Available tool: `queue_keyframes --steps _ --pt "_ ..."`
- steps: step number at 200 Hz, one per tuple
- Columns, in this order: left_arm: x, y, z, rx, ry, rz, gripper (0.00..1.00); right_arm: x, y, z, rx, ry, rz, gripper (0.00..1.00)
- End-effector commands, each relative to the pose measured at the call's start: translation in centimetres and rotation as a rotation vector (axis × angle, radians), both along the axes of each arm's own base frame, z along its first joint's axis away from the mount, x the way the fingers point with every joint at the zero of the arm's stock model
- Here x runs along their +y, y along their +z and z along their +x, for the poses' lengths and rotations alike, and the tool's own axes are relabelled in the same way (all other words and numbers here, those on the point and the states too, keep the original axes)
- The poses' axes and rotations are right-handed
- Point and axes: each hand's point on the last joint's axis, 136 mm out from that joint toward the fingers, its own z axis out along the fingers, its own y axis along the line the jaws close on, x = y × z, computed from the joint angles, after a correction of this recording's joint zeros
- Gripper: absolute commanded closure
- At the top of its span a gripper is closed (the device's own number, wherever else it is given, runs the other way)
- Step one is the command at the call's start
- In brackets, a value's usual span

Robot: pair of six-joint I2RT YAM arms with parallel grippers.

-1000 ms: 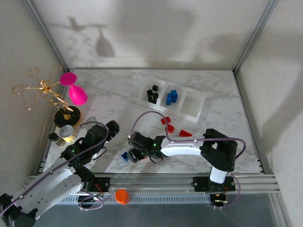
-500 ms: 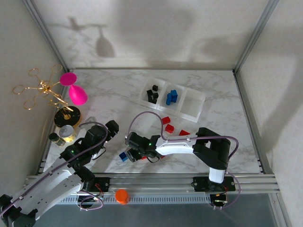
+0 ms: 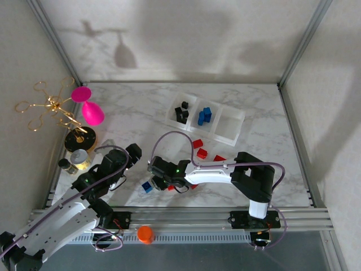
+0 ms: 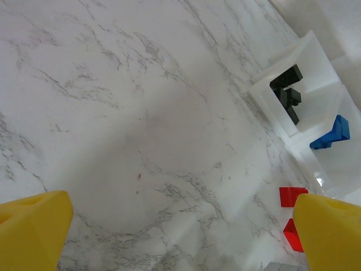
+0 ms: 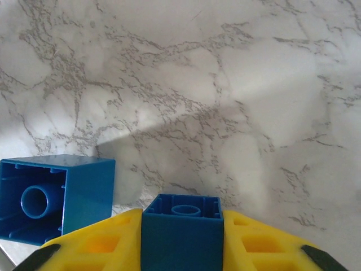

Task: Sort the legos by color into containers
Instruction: Pick up the lego from the bottom-center of the table, then place the lego in the container.

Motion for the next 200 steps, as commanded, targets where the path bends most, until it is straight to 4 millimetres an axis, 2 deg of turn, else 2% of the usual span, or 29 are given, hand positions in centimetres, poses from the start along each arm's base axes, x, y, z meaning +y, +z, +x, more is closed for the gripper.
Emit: queue_keyframes --steps 1,39,78,115,131,136,151,176,200 --pt "0.3 1.2 0.4 -0.013 0.029 -0.006 0.00 -0.2 3.7 1.9 -0.034 -0.067 0.055 0.68" --pt "-0.5 2.3 1.4 -0.029 0.006 0.008 0.00 -2.9 7.4 6.7 -0.081 -0.181 0.113 0.67" --pt "-2.2 2.7 2.7 -0.040 -0.038 -0.007 0.01 -7.0 9.2 13.6 -0.166 -0.313 0.087 0.66" --pt "-3.6 2.9 4.1 -0.041 -0.069 -0.001 0.00 -12.1 10.9 21.4 -0.271 -0.490 0.057 0.66" --pt "-4.4 3.1 4.7 -0.048 -0.087 -0.011 0.01 -13.7 11.0 23.8 -0.290 -0.543 0.055 0.66" --pt "-4.6 3.1 4.9 -0.048 -0.094 -0.012 0.00 -14.9 11.0 25.1 -0.296 -0.576 0.050 0.66" --pt "-5.2 3.1 5.4 -0.044 -0.111 -0.011 0.00 -15.9 10.8 27.0 -0.314 -0.607 0.037 0.66" --pt "-6.2 3.0 6.1 -0.042 -0.137 -0.008 0.00 -16.9 9.5 29.4 -0.323 -0.634 -0.006 0.66" --pt "-6.9 3.0 6.7 -0.042 -0.156 -0.011 0.00 -17.1 8.5 30.8 -0.327 -0.636 -0.028 0.65"
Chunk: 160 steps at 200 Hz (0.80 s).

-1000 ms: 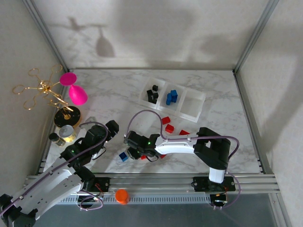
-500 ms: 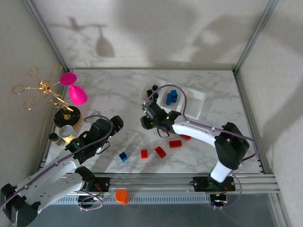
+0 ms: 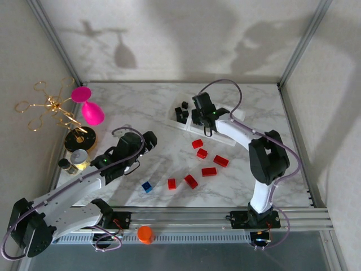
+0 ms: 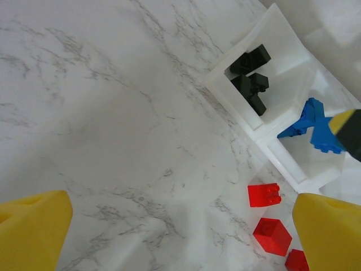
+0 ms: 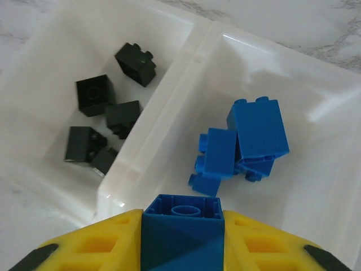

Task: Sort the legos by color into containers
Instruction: Place the lego in the container.

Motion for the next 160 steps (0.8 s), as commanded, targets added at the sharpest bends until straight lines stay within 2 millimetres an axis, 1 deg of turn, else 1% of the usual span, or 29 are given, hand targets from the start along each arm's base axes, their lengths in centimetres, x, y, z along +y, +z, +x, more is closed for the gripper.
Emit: queue_keyframes --steps 1,23,43,54,67,94,108,128,146,160 --pt "-1.0 1.7 1.1 -0.045 -0.033 -0.024 0.00 0.2 0.0 1.5 -0.030 0.008 -0.037 0.65" --pt "-1.3 1.5 1.4 -0.037 -0.037 -0.021 0.00 -0.1 -0.9 2.5 -0.029 -0.002 -0.063 0.64" --pt "-1.6 1.4 1.5 -0.032 -0.044 -0.022 0.01 -0.4 -1.9 2.9 -0.016 -0.008 -0.081 0.59" --pt "-1.6 1.2 1.5 -0.027 -0.045 -0.018 0.00 -0.4 -1.9 3.0 -0.017 -0.007 -0.084 0.56" --pt "-1.6 1.2 1.5 -0.026 -0.047 -0.015 0.00 -0.3 -1.4 3.1 -0.025 -0.005 -0.079 0.48" --pt "-1.5 1.6 1.5 -0.034 -0.045 -0.013 0.00 -0.3 0.8 2.8 -0.055 -0.005 -0.051 0.45" --pt "-1.2 2.0 1.4 -0.041 -0.039 -0.014 0.01 0.2 2.0 2.1 -0.064 0.016 -0.018 0.44" --pt "-0.8 2.4 1.2 -0.052 -0.027 -0.011 0.01 1.4 3.4 0.3 -0.075 0.054 0.009 0.43" --pt "-0.3 2.4 0.8 -0.049 -0.017 -0.007 0.00 2.6 4.3 -1.7 -0.079 0.098 0.034 0.42" --pt "0.0 2.4 0.3 -0.045 -0.010 -0.012 0.00 4.0 4.4 -3.9 -0.071 0.149 0.071 0.41"
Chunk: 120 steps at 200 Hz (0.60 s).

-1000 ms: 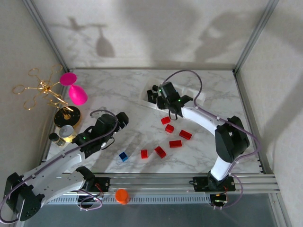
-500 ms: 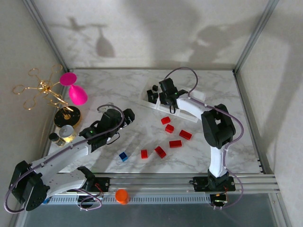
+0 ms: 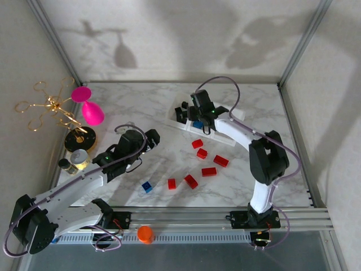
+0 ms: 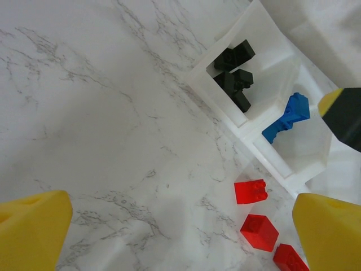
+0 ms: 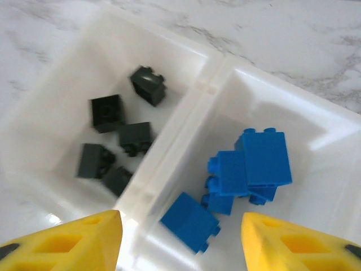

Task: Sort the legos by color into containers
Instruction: Place the lego in the container, then pick up the lego from the bottom-center of the table.

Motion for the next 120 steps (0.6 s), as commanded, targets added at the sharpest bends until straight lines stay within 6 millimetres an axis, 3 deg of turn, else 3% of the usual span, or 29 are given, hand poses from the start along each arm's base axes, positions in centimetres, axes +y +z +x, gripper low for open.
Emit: queue_keyframes --steps 1,85,120 --pt "1.1 1.7 -0.3 -0.031 0.027 0.003 0.01 2.6 1.5 -3.7 0.000 0.091 0.068 0.41" --pt "5.8 0.8 -4.2 -0.005 0.143 0.033 0.00 11.7 -1.3 -18.9 0.104 0.420 0.162 0.33" --pt "7.8 2.2 -5.4 -0.023 0.195 0.061 0.00 15.8 -3.2 -24.2 0.137 0.562 0.214 0.26"
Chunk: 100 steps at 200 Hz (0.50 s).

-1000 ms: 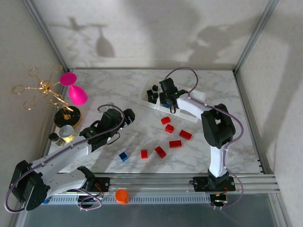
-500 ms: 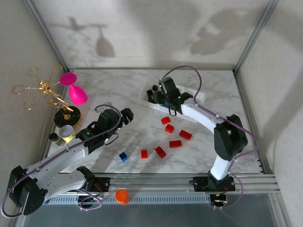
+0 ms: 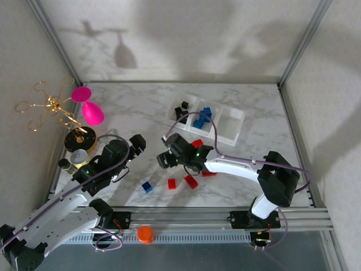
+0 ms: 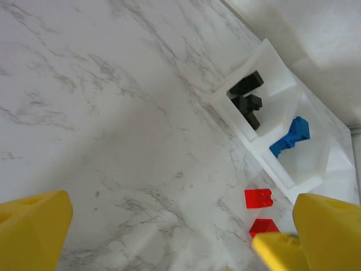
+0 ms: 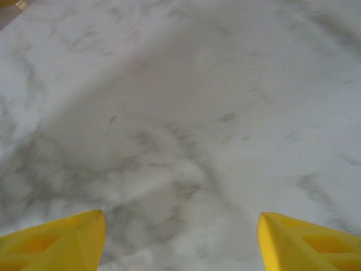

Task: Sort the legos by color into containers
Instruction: Pick up the lego from the bottom-center of the table.

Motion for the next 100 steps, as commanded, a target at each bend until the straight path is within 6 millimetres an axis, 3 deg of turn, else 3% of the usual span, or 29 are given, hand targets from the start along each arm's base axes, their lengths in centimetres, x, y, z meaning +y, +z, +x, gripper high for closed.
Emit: queue_keyframes --steps 1,43,100 --pt "2.6 -0.1 -1.2 0.025 0.087 0.053 0.00 3.2 0.5 -2.9 0.017 0.074 0.100 0.26" --pt "4.1 0.1 -2.3 0.034 0.135 0.061 0.00 7.0 -1.3 -7.4 0.012 0.206 0.091 0.22" --pt "5.4 0.3 -3.1 0.024 0.176 0.064 0.00 9.2 -4.4 -10.4 0.007 0.304 0.018 0.20"
